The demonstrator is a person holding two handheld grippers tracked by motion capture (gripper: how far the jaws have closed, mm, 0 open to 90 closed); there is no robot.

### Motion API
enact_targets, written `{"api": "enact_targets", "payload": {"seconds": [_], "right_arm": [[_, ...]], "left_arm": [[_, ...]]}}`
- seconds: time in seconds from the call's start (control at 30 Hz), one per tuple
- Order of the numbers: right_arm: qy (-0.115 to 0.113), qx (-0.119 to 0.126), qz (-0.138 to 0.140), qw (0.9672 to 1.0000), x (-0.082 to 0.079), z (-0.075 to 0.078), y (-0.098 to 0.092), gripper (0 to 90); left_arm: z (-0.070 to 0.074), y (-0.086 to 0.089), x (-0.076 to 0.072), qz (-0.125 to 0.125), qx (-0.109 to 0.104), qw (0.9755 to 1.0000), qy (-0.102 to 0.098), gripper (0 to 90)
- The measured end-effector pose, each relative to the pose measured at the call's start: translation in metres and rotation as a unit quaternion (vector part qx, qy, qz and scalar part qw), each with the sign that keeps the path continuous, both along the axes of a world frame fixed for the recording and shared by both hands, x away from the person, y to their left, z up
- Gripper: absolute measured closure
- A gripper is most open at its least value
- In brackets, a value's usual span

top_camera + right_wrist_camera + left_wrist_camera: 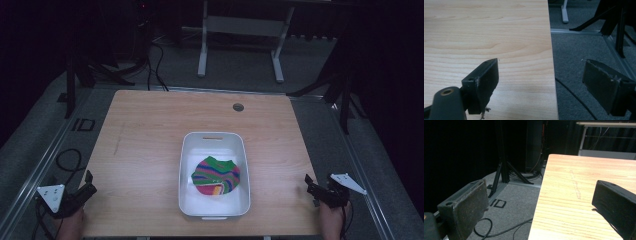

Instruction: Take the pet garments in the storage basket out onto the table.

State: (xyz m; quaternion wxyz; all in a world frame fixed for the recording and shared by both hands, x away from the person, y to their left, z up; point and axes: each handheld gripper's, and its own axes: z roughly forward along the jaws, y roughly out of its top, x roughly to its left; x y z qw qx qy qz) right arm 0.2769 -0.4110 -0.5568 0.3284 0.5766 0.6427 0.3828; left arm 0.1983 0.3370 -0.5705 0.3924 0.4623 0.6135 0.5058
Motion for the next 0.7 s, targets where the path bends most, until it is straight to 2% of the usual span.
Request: {"api": "enact_targets", "payload": {"seconds": [0.13, 0.27, 0.37, 0.5, 0.53, 0.57, 0.6, 0.63, 0.7], "right_arm": [[0.003, 0.001, 0.001, 1.0, 0.001, 0.0, 0.0, 13.4], [0.024, -0.013, 0.043, 0.9987, 0.002, -0.001, -0.002, 13.4], [0.02, -0.012, 0.044, 0.9988, 0.001, -0.001, -0.001, 13.5], [0.03, -0.016, 0.057, 0.9978, 0.003, -0.001, -0.001, 13.5], [0.036, -0.015, 0.065, 0.9971, 0.004, -0.001, -0.001, 13.5], [0.057, -0.01, 0.083, 0.9949, 0.006, -0.002, -0.002, 13.5], [0.063, -0.009, 0.091, 0.9939, 0.007, -0.002, -0.002, 13.5], [0.076, -0.009, 0.105, 0.9915, 0.009, -0.002, -0.002, 13.5], [0.088, -0.009, 0.126, 0.9881, 0.01, -0.001, -0.001, 13.6]], "left_arm": [[0.0, -0.001, 0.0, 0.004, 0.003, 1.0, -0.001, 1.1], [-0.001, -0.001, -0.001, 0.006, 0.004, 1.0, -0.003, 1.1], [-0.001, -0.001, -0.001, 0.006, 0.003, 1.0, -0.007, 1.1], [-0.001, -0.001, -0.001, 0.006, 0.002, 1.0, -0.006, 1.1], [-0.001, -0.001, -0.001, 0.005, 0.002, 1.0, -0.007, 1.1], [-0.001, -0.001, -0.001, 0.005, 0.002, 1.0, -0.008, 1.1], [-0.001, -0.001, -0.001, 0.005, 0.003, 1.0, -0.008, 1.1], [-0.001, -0.001, -0.001, 0.004, 0.002, 1.0, -0.008, 1.1], [-0.001, 0.0, -0.001, 0.005, -0.001, 1.0, -0.009, 1.1]]}}
